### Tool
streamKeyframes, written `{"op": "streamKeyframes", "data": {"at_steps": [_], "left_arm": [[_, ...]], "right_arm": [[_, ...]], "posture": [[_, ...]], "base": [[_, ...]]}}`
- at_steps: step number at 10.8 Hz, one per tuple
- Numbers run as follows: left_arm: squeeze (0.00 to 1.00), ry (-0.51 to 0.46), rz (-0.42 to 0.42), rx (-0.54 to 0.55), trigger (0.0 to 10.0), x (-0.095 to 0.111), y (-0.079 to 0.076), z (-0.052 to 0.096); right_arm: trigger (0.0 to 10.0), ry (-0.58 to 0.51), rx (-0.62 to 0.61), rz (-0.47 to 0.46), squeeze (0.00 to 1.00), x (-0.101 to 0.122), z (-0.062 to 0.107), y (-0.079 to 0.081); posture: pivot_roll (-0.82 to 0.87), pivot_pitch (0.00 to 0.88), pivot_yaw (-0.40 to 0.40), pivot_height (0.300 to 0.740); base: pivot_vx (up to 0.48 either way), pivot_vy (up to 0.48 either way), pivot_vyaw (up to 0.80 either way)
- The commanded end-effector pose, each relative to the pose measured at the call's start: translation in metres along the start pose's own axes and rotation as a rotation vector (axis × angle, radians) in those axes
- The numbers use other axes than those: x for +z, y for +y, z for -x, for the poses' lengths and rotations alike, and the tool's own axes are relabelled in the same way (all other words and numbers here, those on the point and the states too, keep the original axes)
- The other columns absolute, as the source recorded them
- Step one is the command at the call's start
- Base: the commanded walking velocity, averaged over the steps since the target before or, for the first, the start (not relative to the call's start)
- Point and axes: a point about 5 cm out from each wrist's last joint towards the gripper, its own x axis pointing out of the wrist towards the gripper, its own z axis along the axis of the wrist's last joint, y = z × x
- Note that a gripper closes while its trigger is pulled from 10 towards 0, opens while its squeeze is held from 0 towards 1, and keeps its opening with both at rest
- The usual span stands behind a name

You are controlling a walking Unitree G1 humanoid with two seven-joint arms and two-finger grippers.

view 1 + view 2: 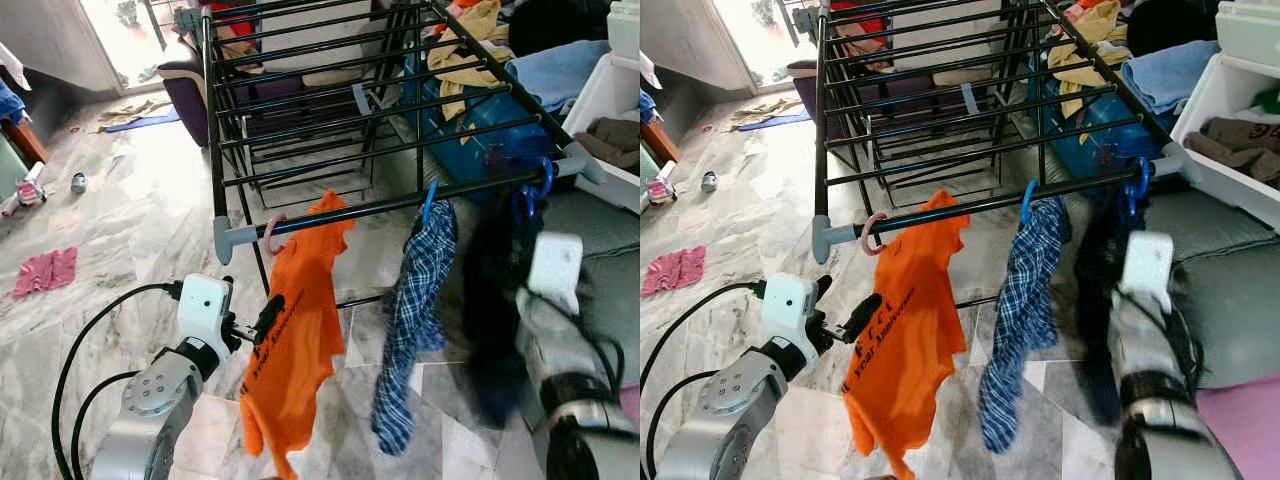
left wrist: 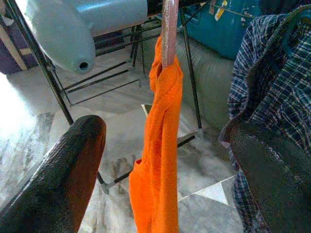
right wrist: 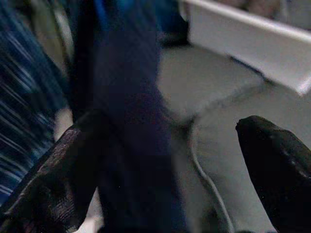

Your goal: Hang hanger

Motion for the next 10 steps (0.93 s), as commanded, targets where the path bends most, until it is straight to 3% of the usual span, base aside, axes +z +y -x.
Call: {"op": "streamKeyframes", "data": {"at_steps": [1, 3, 4, 5, 6, 7, 8, 9, 10], "left_arm": [[0.0, -0.001, -0.017, 0.009, 10.0, 0.003, 0.003, 0.001], [0.0, -0.007, -0.028, 0.017, 10.0, 0.006, 0.002, 0.001], [0.0, -0.006, -0.029, 0.025, 10.0, 0.006, 0.004, 0.002], [0.0, 0.001, -0.028, 0.034, 10.0, 0.004, 0.004, 0.004], [0.0, 0.007, -0.027, 0.037, 10.0, 0.003, 0.004, 0.005], [0.0, 0.013, -0.027, 0.036, 10.0, 0.001, 0.003, 0.006], [0.0, 0.019, -0.03, 0.032, 10.0, 0.001, 0.003, 0.005], [0.0, 0.022, -0.034, 0.031, 10.0, 0.001, 0.003, 0.004], [0.0, 0.026, -0.04, 0.037, 10.0, 0.001, 0.004, 0.004]], "right_arm": [[10.0, -0.005, 0.069, 0.0, 0.0, 0.004, 0.0, 0.014], [10.0, 0.005, 0.144, 0.027, 0.0, 0.011, -0.004, 0.022], [5.8, 0.031, 0.144, 0.015, 0.0, 0.011, -0.006, 0.019], [2.5, 0.035, 0.125, 0.032, 0.0, 0.014, -0.01, 0.01], [0.0, 0.035, 0.129, 0.034, 0.0, 0.014, -0.013, 0.001], [4.5, 0.059, 0.131, 0.042, 0.0, 0.01, -0.013, -0.003], [10.0, 0.074, 0.146, 0.044, 0.0, 0.005, -0.012, -0.002], [10.0, 0.078, 0.152, 0.034, 0.0, 0.003, -0.011, -0.001], [0.2, 0.084, 0.152, 0.018, 0.0, 0.001, -0.011, -0.001]], "posture": [[0.1, 0.054, 0.114, 0.74], [0.11, 0.055, 0.101, 0.74], [0.11, 0.056, 0.098, 0.74], [0.12, 0.058, 0.092, 0.74], [0.12, 0.06, 0.093, 0.74], [0.12, 0.059, 0.095, 0.74], [0.12, 0.057, 0.096, 0.74], [0.12, 0.057, 0.099, 0.74], [0.12, 0.06, 0.102, 0.74]], "base": [[0.0, 0.0, 0.0], [0.0, 0.0, 0.0], [0.0, 0.0, 0.0], [0.0, 0.0, 0.0], [0.0, 0.0, 0.0], [0.0, 0.0, 0.0], [0.0, 0.0, 0.0], [0.0, 0.0, 0.0], [0.0, 0.0, 0.0]]}}
